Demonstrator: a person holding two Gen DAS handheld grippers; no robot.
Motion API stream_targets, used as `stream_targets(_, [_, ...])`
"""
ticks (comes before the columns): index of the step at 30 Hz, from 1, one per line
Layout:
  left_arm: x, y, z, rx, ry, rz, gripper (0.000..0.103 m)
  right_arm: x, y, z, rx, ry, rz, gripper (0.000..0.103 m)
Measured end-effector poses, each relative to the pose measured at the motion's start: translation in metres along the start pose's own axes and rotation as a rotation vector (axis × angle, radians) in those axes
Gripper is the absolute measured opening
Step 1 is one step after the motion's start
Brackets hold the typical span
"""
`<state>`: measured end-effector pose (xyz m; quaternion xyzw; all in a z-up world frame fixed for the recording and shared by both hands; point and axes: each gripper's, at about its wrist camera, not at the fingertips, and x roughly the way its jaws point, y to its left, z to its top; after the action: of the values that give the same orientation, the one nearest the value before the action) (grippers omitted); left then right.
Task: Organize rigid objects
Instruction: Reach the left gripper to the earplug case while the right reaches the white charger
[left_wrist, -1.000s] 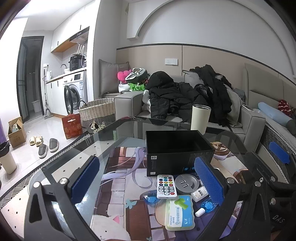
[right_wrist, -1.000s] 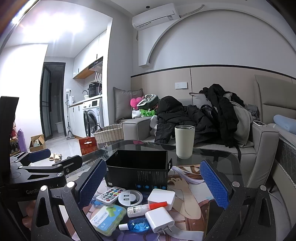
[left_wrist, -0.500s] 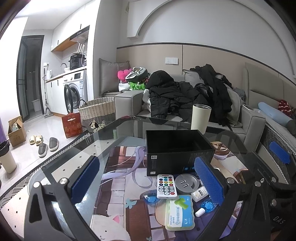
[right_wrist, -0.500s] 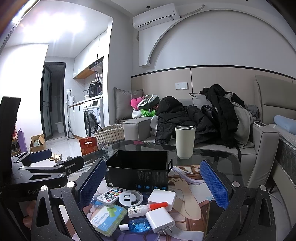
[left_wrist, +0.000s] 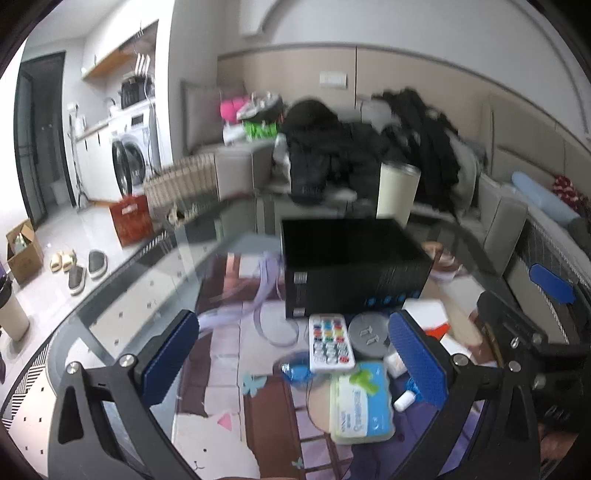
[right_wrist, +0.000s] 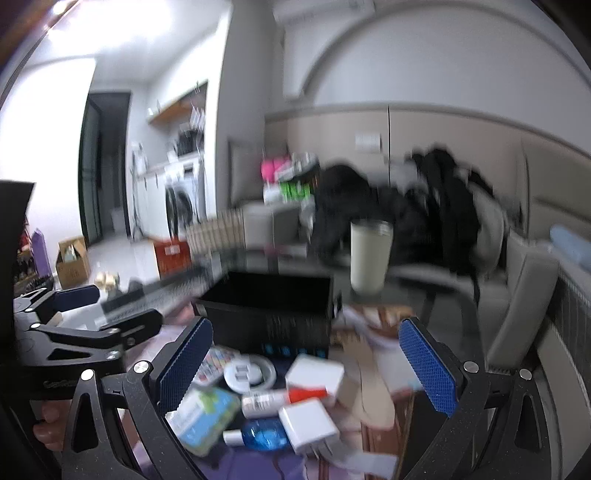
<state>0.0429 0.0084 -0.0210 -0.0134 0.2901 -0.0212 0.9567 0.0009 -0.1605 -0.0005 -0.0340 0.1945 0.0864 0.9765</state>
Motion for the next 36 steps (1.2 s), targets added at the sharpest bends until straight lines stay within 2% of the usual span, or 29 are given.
stream_targets(3, [0.016, -0.004, -0.004, 0.020, 0.080, 0.004, 0.103, 0.020, -0.011, 0.000, 0.041, 0.121, 0.005, 0.103])
stream_targets(8, [0.043, -0.012, -0.018, 0.053, 0.226, 0.013, 0.103, 0.051, -0.012, -0.013, -0.016, 0.287, -0.010, 0.103])
stream_targets(11, [0.053, -0.016, -0.027, 0.074, 0.279, 0.029, 0.103, 0.064, -0.010, -0.027, -0.037, 0.377, 0.005, 0.103])
stream_targets(14, [0.061, -0.019, -0.034, 0.093, 0.328, 0.030, 0.103, 0.073, -0.010, -0.036, -0.033, 0.425, 0.015, 0.103])
stream_targets(21, [0.065, -0.029, -0.033, 0.129, 0.329, 0.005, 0.103, 0.078, -0.014, -0.041, -0.054, 0.449, -0.010, 0.103])
stream_targets(27, [0.071, -0.035, -0.029, 0.139, 0.332, -0.014, 0.103, 0.080, -0.026, -0.044, -0.023, 0.484, 0.012, 0.101])
stream_targets(32, [0.076, -0.042, -0.027, 0.155, 0.333, -0.037, 0.103, 0.084, -0.029, -0.048, -0.029, 0.503, 0.047, 0.090])
stream_targets(34, [0.079, -0.044, -0.028, 0.151, 0.356, -0.056, 0.103, 0.085, -0.033, -0.048, -0.010, 0.511, 0.069, 0.089])
stream_targets(36, [0.088, -0.050, -0.035, 0.183, 0.426, -0.081, 0.103, 0.086, -0.035, -0.047, -0.011, 0.518, 0.069, 0.088])
